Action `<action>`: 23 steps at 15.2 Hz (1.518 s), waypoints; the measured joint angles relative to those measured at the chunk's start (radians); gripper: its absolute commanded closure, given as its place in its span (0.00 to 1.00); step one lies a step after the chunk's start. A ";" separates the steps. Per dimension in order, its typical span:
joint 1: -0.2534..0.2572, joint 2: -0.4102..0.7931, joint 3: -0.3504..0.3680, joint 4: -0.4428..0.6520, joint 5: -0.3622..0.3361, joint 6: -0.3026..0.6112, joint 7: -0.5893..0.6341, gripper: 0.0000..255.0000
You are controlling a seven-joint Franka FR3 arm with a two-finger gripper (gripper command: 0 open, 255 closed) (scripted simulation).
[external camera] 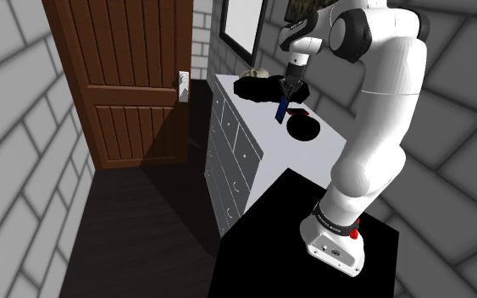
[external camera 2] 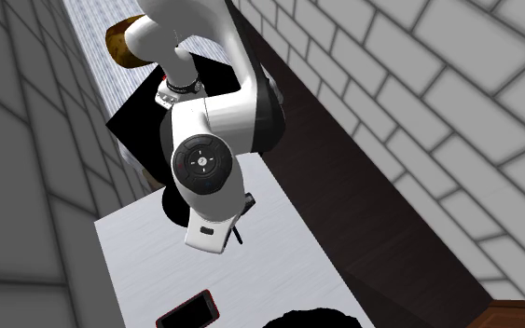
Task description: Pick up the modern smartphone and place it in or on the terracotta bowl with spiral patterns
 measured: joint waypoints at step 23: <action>-0.011 -0.034 -0.014 0.264 -0.026 -0.291 0.021 1.00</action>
